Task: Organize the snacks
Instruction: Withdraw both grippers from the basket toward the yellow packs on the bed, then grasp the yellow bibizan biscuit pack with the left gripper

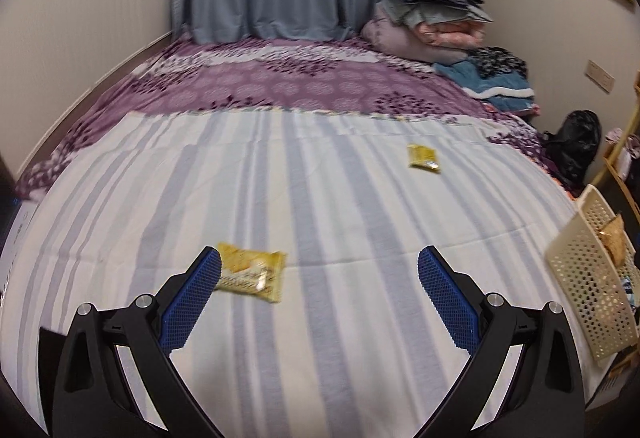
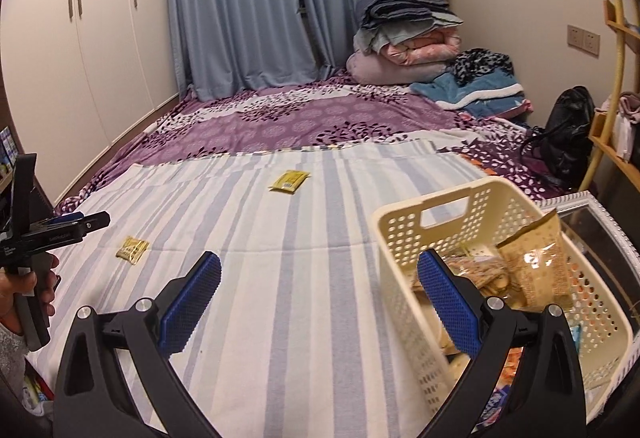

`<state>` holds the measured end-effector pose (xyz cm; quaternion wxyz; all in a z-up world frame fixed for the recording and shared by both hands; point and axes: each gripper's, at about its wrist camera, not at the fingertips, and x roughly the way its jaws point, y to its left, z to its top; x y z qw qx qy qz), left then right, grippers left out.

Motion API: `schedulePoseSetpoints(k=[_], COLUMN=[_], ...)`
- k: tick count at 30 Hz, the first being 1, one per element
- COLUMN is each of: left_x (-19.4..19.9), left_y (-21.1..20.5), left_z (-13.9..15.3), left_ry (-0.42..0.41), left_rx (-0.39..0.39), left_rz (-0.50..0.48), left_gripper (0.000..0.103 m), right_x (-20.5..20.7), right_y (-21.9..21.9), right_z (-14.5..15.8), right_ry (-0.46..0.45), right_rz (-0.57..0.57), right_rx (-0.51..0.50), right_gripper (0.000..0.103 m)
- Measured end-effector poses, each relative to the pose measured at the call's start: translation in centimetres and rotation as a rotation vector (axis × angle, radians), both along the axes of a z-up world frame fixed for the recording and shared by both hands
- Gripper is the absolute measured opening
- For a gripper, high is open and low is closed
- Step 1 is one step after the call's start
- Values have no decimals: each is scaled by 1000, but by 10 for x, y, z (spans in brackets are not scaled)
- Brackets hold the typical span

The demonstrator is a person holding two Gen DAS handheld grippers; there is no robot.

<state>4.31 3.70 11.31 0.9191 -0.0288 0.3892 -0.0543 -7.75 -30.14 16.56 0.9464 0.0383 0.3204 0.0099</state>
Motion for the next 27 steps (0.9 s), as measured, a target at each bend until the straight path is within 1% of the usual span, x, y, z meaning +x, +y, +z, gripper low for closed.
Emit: schedulePoseSetpoints(k=[3, 5, 9, 14, 16, 22, 27], left_x=[1, 2, 1, 2, 6, 25, 43], left_y=[21, 29, 37, 40, 40, 38, 38], left_z=[-17, -27, -43, -56, -61, -75, -85], left_ry=[46, 66, 104, 144, 160, 195, 208], left_rx=[-5, -3, 9, -14, -37, -143, -163], left_rz=[60, 79, 105, 133, 143, 166, 205], left_gripper=[100, 100, 100, 100, 100, 100, 100], right_x=[3, 6, 8, 11, 14, 16, 20], right_y=[10, 12, 15, 19, 22, 25, 19], right_z=[-7, -10, -13, -22, -26, -32, -38], right_ry=[19, 28, 38, 63, 74, 86, 107], right_rz=[25, 36, 48, 64, 75, 93, 75], right_rx=[-3, 0, 8, 17, 22, 27, 39], right_gripper=[98, 98, 98, 98, 98, 98, 98])
